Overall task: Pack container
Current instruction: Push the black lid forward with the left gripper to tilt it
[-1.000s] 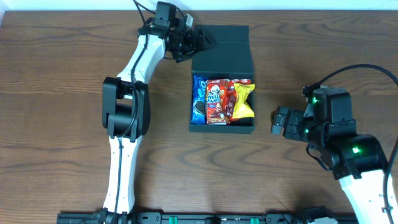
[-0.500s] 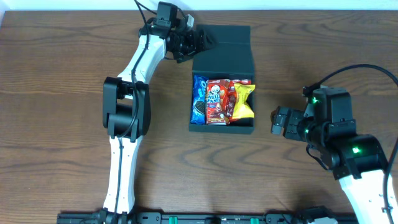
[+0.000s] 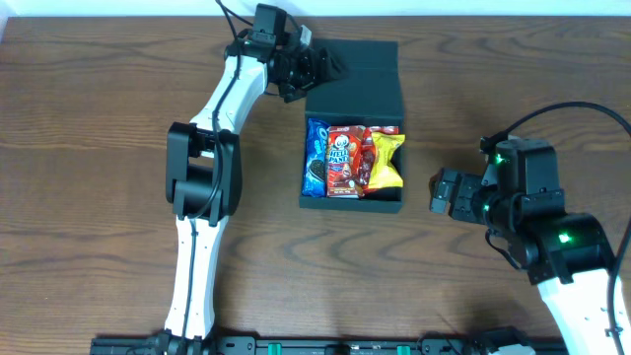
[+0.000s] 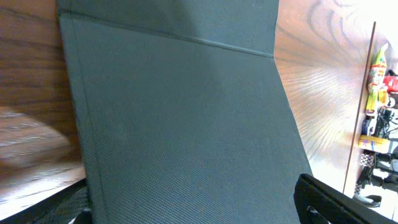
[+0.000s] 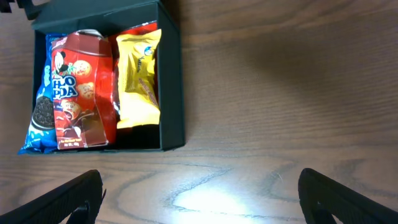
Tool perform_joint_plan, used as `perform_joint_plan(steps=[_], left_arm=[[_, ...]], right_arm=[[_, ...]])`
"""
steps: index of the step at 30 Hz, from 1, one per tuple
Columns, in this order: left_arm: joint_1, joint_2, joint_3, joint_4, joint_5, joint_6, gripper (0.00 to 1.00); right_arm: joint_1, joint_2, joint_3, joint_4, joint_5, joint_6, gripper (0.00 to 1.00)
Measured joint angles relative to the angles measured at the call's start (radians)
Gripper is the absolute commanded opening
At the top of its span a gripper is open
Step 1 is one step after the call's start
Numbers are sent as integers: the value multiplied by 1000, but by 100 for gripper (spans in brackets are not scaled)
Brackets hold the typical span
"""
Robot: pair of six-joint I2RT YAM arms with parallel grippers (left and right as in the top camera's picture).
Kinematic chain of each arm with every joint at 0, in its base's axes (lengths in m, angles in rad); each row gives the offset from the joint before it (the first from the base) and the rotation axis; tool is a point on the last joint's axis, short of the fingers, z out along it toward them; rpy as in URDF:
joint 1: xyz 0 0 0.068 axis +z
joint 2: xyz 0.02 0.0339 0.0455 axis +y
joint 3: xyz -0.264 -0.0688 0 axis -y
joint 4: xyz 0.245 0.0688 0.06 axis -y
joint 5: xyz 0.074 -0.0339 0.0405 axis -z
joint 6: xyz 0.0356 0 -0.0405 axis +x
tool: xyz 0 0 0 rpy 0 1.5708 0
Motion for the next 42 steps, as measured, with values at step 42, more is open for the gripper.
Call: perform_joint_plan(steps=[42], left_arm=[[2,2,0,148,367,137,96]], right_arm=[[0,0,0,0,51,0,99]])
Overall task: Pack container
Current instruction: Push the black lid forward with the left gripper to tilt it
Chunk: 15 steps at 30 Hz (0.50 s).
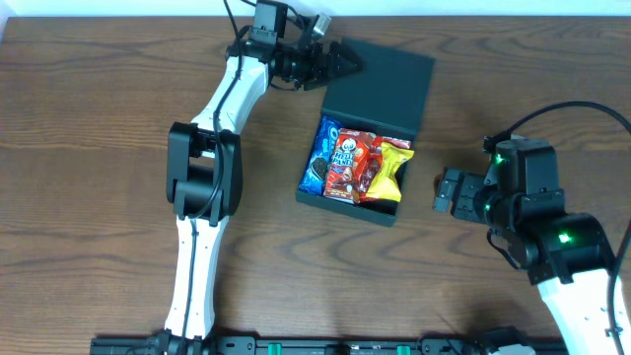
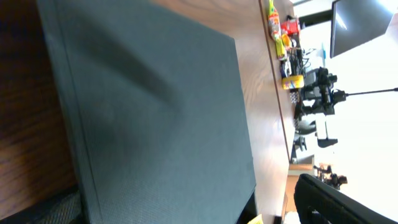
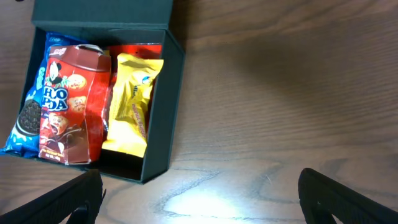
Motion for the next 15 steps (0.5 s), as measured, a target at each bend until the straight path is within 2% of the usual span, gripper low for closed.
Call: perform_joint_plan(steps=[4,9,15], left_arm=[[0,-8,0,-106,-18,63,96],[-2,-58,0,-288,-133,186,95],[-2,-154,1,-308,-192,271,95]], right_arm=[[0,0,0,0,7,0,99],[0,0,0,0,14,0,99],[0,0,0,0,29,0,99]])
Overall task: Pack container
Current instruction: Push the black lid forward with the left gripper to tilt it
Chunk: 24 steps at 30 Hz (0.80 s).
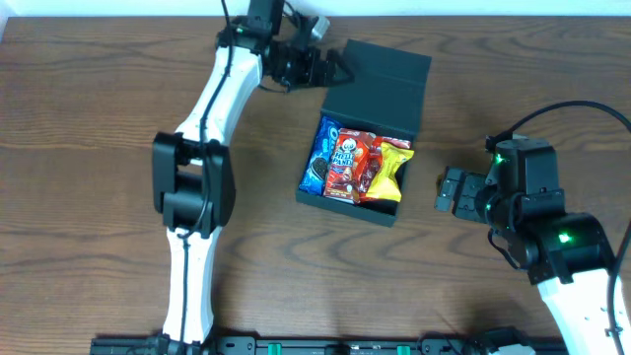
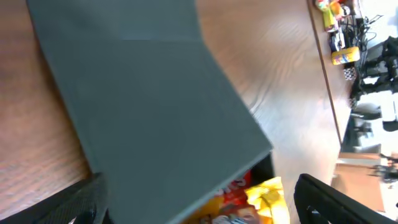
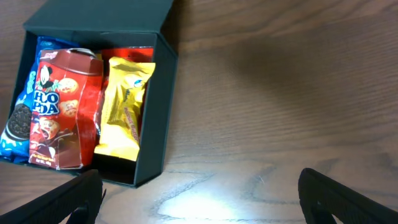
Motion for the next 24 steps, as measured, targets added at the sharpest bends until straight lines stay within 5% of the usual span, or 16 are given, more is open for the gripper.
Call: perform_joint_plan(steps=[24], left_arm=[[27,105,7,69,-205,-89,95]], right_arm=[[0,0,0,8,4,0,99]])
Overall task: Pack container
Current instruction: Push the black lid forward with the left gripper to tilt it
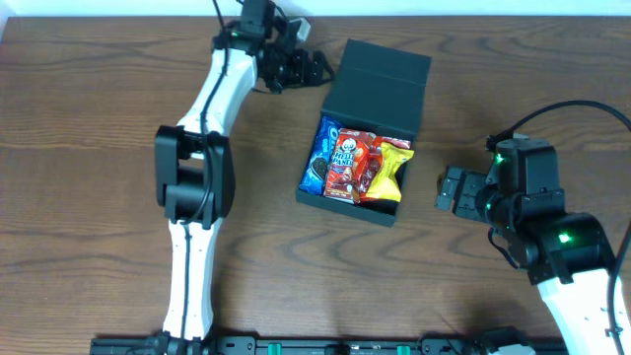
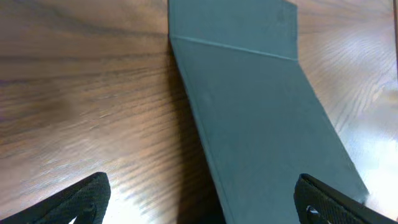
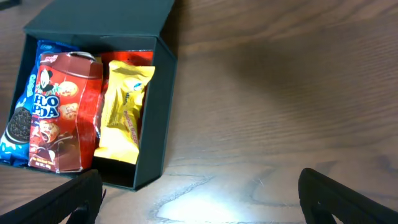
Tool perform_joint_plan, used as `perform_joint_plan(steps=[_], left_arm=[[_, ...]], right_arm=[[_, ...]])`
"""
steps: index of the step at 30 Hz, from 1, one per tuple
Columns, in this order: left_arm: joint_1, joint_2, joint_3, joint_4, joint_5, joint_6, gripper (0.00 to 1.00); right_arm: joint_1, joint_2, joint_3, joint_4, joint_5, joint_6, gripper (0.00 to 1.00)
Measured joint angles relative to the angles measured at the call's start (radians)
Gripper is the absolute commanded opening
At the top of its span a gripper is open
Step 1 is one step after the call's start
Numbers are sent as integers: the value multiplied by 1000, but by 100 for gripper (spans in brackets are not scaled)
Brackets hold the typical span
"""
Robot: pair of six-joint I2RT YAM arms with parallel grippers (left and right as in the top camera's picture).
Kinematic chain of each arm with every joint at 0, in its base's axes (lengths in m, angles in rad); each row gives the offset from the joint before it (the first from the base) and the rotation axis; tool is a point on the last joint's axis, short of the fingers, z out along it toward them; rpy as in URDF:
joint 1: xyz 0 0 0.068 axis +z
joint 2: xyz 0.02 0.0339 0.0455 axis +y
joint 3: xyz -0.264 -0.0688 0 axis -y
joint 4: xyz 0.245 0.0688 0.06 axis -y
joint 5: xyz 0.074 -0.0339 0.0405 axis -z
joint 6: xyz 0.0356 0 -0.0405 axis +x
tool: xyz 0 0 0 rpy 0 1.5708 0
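Observation:
A dark green box [image 1: 386, 215] stands open at mid-table, its hinged lid [image 1: 378, 91] raised at the back. Inside lie a blue cookie pack [image 1: 317, 158], a red snack bag [image 1: 346, 164] and a yellow bag [image 1: 386, 169]. My left gripper [image 1: 317, 68] hangs open just left of the lid's back edge, touching nothing; in its wrist view the lid [image 2: 261, 118] fills the right side. Right of the box, my right gripper [image 1: 446, 188] is open and empty, and its view takes in the box [image 3: 155, 124] and the bags.
Brown wooden table [image 1: 99, 197] all round the box. The left arm [image 1: 212, 108] stretches from the near edge up to the far left of the lid. White wall strip along the table's far edge.
My left gripper has drawn back a little leftward from the lid and now sees bare wood beside it. The box and the right gripper have stayed put.
At first the box sat square with the lid laid flat behind it and my left gripper at the lid's left corner. Then the box was turned clockwise and the lid stood higher. By now the lid stays raised and the left gripper is off it.

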Motion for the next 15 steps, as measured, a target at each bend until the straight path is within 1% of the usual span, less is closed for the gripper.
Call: perform_joint_plan(steps=[7,15], left_arm=[[-43,21,0,76,32,-59,95],[-90,21,0,94,38,-88,95]], right_arm=[[0,0,0,0,0,0,99],[0,0,0,0,0,0,99]])
